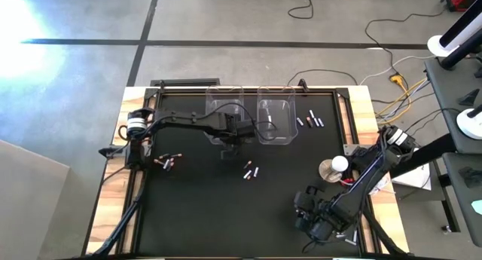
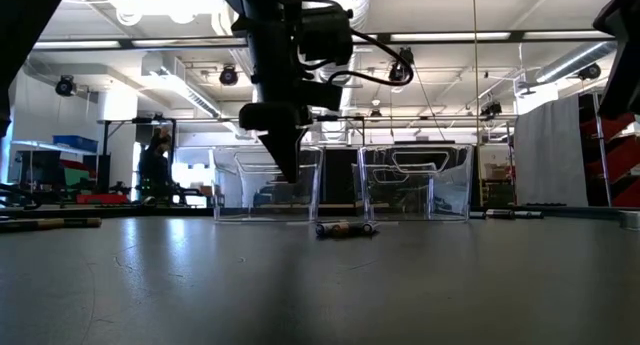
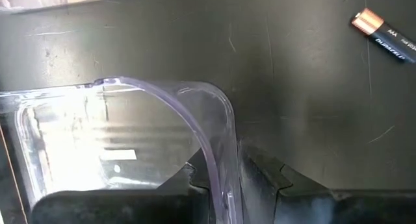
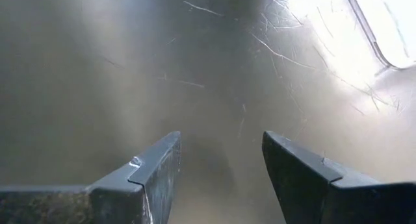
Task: Sort batteries
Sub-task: Move the bottom transparent bin to the top center of the table
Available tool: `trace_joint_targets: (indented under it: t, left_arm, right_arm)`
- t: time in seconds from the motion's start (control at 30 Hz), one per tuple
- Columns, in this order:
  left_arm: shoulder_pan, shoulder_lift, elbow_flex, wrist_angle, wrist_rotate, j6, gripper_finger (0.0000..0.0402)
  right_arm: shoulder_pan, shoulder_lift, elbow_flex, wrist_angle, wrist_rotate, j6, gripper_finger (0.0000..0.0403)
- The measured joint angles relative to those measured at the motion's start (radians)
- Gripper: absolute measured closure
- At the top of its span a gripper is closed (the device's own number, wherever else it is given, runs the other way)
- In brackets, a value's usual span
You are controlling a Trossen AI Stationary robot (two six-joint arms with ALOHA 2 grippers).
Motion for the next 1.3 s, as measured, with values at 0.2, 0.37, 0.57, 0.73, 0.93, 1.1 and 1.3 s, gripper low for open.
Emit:
trace_joint_targets:
  t: [0.2,0.37,0.57,0.73,0.93,1.1,1.3]
  left_arm:
    - [-0.002,0.000,0.000,-0.016,0.004,0.009,0.0364]
    - [-0.003,0.000,0.000,-0.021,0.004,0.011,0.0361]
    - [-0.004,-0.003,0.000,-0.021,0.005,0.010,0.0317]
    - [-0.005,-0.020,0.000,-0.021,0.006,0.000,0.0273]
    - [-0.013,-0.075,0.016,-0.044,0.018,-0.021,0.0250]
    - [-0.027,-0.133,0.021,-0.096,0.018,-0.058,0.0249]
    - [-0.030,-0.180,0.012,-0.185,0.017,-0.105,0.0249]
  right_arm:
    - [-0.006,0.000,0.000,0.000,0.000,-0.018,0.0193]
    - [-0.013,0.000,0.000,0.000,0.011,-0.016,0.0193]
    - [-0.033,0.000,-0.001,0.003,0.038,-0.032,0.0193]
    - [-0.057,0.000,-0.011,0.047,0.061,-0.086,0.0193]
    - [-0.109,0.000,-0.065,0.221,0.061,-0.226,0.0192]
    - [-0.162,0.000,-0.121,0.374,0.061,-0.345,0.0192]
    - [-0.201,0.000,-0.144,0.412,0.061,-0.401,0.0192]
